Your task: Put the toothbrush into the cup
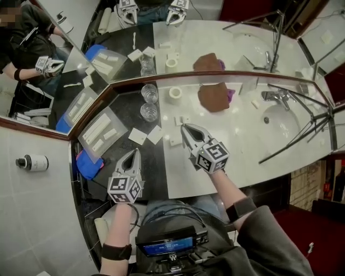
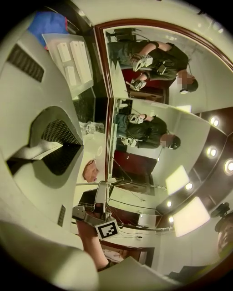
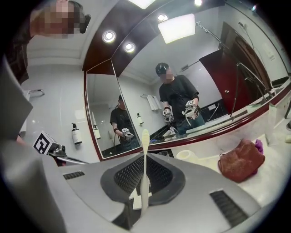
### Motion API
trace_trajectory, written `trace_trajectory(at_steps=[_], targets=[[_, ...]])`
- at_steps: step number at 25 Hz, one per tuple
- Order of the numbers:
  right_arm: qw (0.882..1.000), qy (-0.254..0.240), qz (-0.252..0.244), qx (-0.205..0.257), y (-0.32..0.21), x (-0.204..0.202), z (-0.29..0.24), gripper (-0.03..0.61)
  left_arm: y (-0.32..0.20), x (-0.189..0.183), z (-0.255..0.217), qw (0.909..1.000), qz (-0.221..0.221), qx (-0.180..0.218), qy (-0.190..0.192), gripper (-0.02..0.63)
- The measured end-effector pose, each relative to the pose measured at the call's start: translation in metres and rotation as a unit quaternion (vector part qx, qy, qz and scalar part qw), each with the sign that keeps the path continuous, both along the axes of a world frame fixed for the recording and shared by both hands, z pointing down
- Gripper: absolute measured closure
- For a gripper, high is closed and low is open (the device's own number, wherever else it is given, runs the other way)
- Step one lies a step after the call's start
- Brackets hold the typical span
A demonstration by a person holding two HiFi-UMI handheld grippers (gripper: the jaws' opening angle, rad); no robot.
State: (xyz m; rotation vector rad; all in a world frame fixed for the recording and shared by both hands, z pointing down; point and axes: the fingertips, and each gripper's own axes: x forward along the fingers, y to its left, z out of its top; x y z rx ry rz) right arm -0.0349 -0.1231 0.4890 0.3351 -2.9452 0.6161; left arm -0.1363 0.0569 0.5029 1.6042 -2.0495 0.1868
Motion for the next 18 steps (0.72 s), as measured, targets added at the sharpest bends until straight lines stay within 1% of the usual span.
trace_trajectory(at_steps=[6,11,18], targets=[[0.999,-0.037,-0.004,0.026,-0.037,-0.043,-0.013,0.545,-0.044,-0.02,0.0,0.9999,0.006,0.008,-0.003,0.612],[0.996,-0.076,-0.007,0.036,-0.06,-0.078,-0.018,0.545,-0.077,-0.037,0.008,0.9998,0.012,0.014,-0.01,0.612],[0.991,-0.118,-0.018,0.058,-0.089,-0.132,-0.025,0.545,-0.101,-0.057,0.035,0.9998,0.002,0.019,-0.01,0.612]])
